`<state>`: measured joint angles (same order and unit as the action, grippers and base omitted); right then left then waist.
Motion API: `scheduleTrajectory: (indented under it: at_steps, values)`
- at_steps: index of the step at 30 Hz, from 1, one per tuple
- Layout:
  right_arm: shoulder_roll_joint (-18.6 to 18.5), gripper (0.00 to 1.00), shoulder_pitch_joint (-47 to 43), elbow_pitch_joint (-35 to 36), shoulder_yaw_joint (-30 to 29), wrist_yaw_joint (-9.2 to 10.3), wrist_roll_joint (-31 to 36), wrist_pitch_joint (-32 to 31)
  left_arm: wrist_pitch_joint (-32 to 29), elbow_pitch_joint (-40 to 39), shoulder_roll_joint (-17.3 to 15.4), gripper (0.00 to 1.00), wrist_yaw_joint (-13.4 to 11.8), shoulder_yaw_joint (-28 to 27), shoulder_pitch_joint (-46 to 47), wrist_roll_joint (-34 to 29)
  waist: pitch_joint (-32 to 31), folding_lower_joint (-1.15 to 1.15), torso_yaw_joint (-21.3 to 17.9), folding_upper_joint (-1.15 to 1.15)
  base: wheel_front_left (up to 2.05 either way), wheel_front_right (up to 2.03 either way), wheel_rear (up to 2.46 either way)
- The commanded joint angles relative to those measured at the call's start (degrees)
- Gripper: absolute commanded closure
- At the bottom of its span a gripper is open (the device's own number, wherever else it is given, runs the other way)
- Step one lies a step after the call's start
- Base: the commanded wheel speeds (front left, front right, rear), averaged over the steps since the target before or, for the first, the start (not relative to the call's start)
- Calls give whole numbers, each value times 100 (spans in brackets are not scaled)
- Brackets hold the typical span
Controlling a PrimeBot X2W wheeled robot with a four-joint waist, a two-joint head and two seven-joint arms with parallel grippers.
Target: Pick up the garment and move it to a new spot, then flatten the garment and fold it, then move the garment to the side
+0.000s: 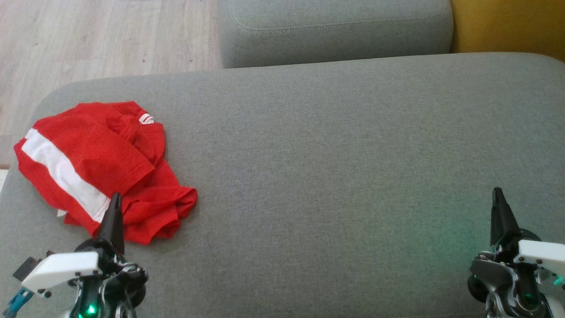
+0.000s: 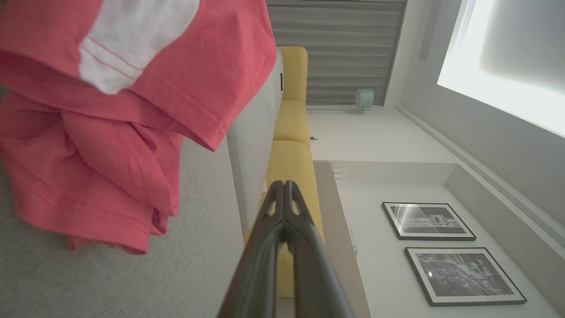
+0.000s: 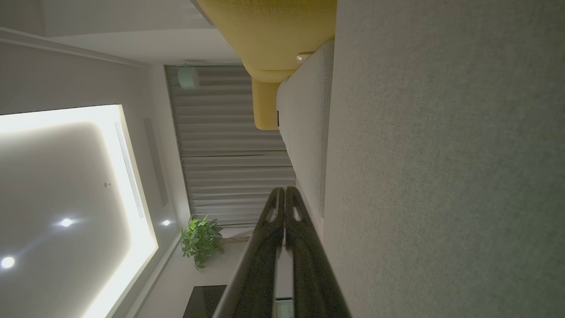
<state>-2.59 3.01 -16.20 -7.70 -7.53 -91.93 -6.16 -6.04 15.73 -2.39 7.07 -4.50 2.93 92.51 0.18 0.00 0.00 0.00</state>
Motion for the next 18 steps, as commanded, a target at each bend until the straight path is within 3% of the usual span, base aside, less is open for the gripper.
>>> scheduleTrajectory:
  at_steps: [1,4,5,18]
  values:
    - [-29,100,317,218,120,4,-26,-31,-44,-170,-49,100,42,-200,325,-33,0,0,0,0,0,0,0]
    - [-29,100,317,218,120,4,-26,-31,-44,-170,-49,100,42,-200,325,-33,0,0,0,0,0,0,0]
    - [1,0,-6,-33,2,0,2,2,7,31,1,0,-1,5,-5,1,0,0,0,0,0,0,0]
    - [12,0,-112,-232,75,0,220,174,180,168,28,0,-1,26,-189,-116,-13,0,1,0,0,0,0]
